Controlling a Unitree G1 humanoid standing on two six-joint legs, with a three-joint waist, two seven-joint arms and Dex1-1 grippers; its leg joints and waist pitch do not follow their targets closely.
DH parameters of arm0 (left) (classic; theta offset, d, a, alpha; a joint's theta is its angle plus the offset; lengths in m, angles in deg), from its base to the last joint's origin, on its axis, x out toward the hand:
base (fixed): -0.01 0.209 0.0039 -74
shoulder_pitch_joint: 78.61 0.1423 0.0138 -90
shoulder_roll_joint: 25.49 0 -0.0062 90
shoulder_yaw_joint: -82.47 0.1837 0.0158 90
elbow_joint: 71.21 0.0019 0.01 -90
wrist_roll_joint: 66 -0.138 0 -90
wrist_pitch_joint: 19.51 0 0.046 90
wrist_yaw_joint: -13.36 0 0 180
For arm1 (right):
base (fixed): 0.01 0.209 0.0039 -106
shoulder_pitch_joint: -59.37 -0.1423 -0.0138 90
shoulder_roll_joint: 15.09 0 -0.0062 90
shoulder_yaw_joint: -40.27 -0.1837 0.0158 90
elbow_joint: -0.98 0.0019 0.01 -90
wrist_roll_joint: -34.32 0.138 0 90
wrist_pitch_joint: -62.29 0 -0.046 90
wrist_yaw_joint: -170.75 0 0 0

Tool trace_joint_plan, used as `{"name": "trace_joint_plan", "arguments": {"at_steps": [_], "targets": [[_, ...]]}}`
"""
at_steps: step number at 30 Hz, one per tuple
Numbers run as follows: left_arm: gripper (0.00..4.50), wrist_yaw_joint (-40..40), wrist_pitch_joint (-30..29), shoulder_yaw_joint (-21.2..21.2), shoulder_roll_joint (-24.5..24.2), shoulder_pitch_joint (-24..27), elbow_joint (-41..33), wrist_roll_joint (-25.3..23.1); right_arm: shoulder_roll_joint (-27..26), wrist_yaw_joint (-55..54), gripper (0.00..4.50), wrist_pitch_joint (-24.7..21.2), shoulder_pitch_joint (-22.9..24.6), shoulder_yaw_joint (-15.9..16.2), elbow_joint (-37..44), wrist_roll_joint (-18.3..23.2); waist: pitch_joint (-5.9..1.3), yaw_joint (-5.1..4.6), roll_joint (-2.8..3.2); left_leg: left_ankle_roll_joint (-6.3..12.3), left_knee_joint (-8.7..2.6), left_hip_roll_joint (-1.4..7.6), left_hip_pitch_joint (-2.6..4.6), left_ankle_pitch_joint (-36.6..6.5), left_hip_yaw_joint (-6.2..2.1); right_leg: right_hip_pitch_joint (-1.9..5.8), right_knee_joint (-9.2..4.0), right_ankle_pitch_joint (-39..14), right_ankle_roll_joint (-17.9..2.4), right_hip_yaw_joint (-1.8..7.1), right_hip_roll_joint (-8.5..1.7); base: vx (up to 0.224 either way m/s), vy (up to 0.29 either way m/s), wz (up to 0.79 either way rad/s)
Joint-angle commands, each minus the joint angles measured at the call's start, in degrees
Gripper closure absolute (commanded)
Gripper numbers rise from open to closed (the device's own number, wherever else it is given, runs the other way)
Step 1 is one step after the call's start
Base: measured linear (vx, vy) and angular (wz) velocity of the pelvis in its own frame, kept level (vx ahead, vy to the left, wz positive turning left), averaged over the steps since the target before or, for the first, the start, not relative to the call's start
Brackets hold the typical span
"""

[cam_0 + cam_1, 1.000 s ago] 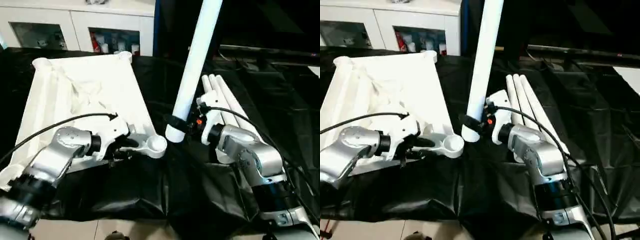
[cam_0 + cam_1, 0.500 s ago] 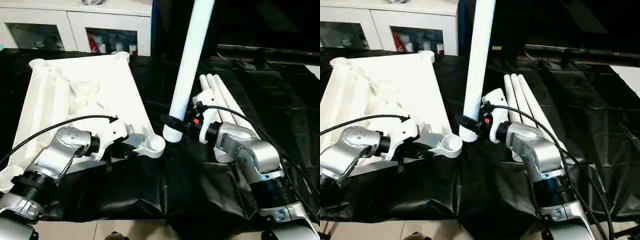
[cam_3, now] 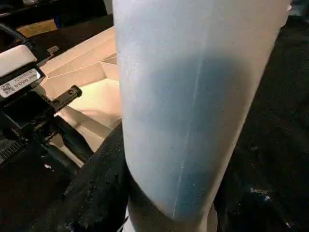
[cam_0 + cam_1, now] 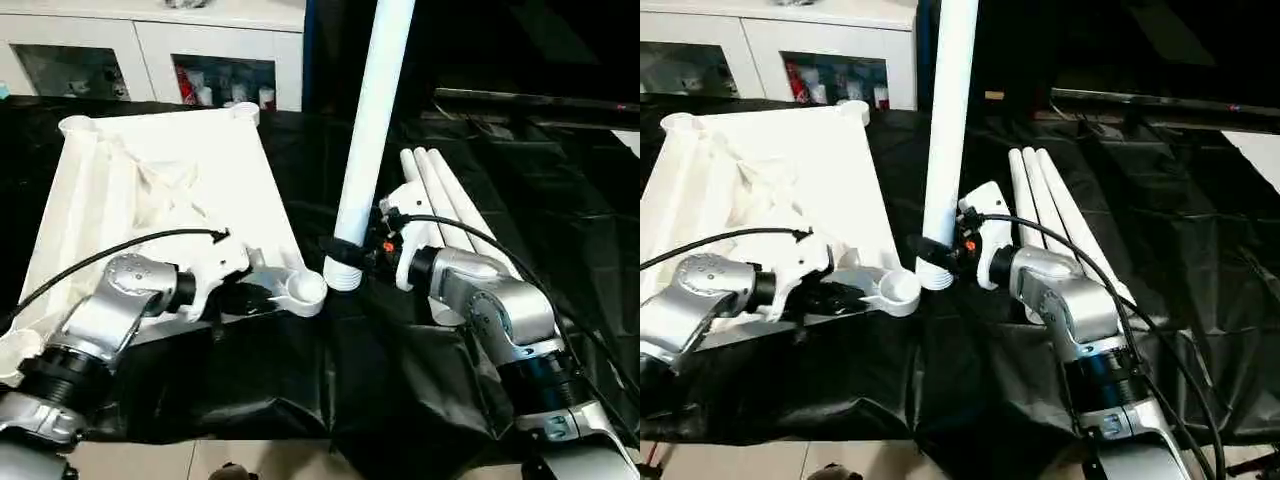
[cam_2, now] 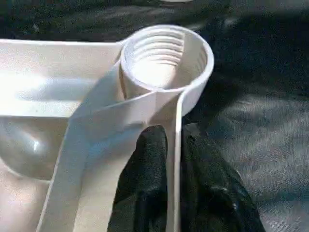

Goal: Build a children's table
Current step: Insert table leg to table base

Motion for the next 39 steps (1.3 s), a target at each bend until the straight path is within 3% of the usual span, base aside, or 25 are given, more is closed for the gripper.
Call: {"name": "trace_joint_plan", "arguments": {"at_steps": [1, 17, 18, 27, 30, 31, 39], "targets": [[3.47, -0.2, 0.1, -0.6, -0.4, 0.3, -0.2, -0.6, 0.6, 0.5, 2.6, 0.5, -1.3, -0.2, 0.4, -0.1, -4.31, 0.22, 0.92, -1.57, -3.96, 1.48, 0.75, -8.1, -0.14, 2.94, -4.01, -2.1, -12.7, 2.59, -3.93, 0.0, 0.0, 0.0], [3.47, 0.8, 0.3, -2.5, -2.1, 0.3, 2.3, -0.6, 0.7, 1.3, 2.6, 0.5, -1.3, -0.1, 0.4, -0.6, -4.34, 0.12, 0.96, -1.77, -3.96, 1.47, 0.82, -8.4, -0.14, 2.87, -4.01, -2.3, -12.7, 2.61, -3.92, 0.0, 0.0, 0.0], [3.77, 0.9, 0.1, -2.5, -2.1, 0.4, 2.3, -0.5, 0.7, 1.3, 2.6, 0.5, -1.3, -0.1, 0.4, -0.7, -4.33, 0.12, 0.96, -1.72, -3.96, 1.46, 0.8, -8.2, -0.15, 2.88, -3.99, -2.1, -12.7, 2.61, -3.91, 0.0, 0.0, 0.0], [4.27, 2.6, -1.8, -3.1, -1.2, 1.1, 0.9, 1.4, 0.6, 1.7, 2.61, 0.3, -1.7, 0.3, 0.0, -0.9, -4.3, 0.17, 0.81, -1.53, -3.99, 1.51, 0.79, -8.1, -0.12, 2.87, -3.97, -2.4, -12.9, 2.59, -3.96, 0.0, 0.0, 0.0], [4.5, 2.4, -2.3, -2.6, -0.1, 1.5, -0.3, 1.6, 0.4, 2.0, 2.61, 0.2, -1.9, 0.4, -0.2, -1.0, -4.32, 0.07, 0.79, -1.36, -3.94, 1.5, 0.74, -7.6, -0.1, 2.91, -3.92, -1.8, -12.9, 2.61, -3.94, 0.0, 0.0, 0.0], [4.5, 1.9, -2.3, -2.4, 0.8, 1.6, -0.6, 1.8, 0.3, 2.1, 2.61, 0.1, -2.1, 0.6, -0.3, -1.0, -4.37, 0.05, 0.46, -1.08, -3.92, 1.52, 0.74, -7.2, -0.05, 2.95, -3.92, -1.4, -12.9, 2.61, -3.94, 0.0, 0.0, 0.0], [4.5, -0.6, -1.6, -0.1, 6.5, 0.9, -1.0, 0.7, 0.6, 3.7, 2.61, -0.7, -2.6, 2.8, -1.7, -1.9, -4.27, 0.5, 0.47, -0.71, -3.87, 1.59, 0.85, -7.5, 0.09, 2.77, -4.21, -3.6, -12.5, 2.64, -4.04, 0.0, 0.0, 0.0]]}}
